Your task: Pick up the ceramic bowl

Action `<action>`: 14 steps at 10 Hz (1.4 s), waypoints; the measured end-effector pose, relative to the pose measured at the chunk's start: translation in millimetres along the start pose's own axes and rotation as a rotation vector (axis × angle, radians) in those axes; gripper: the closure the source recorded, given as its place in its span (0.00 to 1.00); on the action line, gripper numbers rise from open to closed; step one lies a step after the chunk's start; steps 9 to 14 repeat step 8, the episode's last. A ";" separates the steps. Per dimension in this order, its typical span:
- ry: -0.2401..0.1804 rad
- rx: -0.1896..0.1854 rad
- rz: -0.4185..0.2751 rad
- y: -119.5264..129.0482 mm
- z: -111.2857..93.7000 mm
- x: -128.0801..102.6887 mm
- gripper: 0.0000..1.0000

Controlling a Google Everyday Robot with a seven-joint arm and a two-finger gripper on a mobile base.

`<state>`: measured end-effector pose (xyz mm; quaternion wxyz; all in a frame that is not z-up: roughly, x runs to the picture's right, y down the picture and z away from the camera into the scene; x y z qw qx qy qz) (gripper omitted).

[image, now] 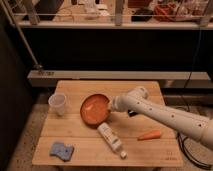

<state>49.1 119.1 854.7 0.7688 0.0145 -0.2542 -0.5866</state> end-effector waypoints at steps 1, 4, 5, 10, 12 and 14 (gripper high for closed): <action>0.003 0.006 -0.002 -2.0 -6.9 1.4 1.00; 0.011 0.018 -0.003 0.8 -18.0 2.7 1.00; 0.011 0.022 -0.004 -0.6 -20.7 3.8 1.00; 0.012 0.034 -0.006 -2.8 -30.2 6.3 1.00; 0.012 0.034 -0.006 -2.8 -30.2 6.3 1.00; 0.012 0.034 -0.006 -2.8 -30.2 6.3 1.00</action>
